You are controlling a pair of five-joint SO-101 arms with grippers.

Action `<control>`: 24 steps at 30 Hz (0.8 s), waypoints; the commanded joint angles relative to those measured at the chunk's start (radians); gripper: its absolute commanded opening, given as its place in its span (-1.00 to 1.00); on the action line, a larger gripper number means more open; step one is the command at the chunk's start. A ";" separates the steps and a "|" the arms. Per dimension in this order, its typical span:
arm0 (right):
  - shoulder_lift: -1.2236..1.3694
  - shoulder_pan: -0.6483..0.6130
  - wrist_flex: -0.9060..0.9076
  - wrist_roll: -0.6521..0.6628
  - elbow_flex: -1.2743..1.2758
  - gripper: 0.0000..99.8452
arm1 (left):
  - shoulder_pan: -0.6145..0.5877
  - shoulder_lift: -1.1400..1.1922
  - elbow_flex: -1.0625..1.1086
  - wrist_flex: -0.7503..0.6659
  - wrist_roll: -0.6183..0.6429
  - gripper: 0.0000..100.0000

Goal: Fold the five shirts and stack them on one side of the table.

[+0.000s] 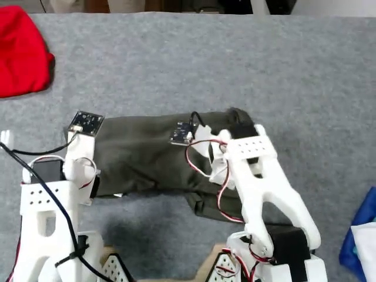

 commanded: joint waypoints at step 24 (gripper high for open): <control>-0.059 -0.024 0.430 -0.087 -0.209 -0.99 | -0.052 -0.021 -0.003 -0.009 -0.055 -0.96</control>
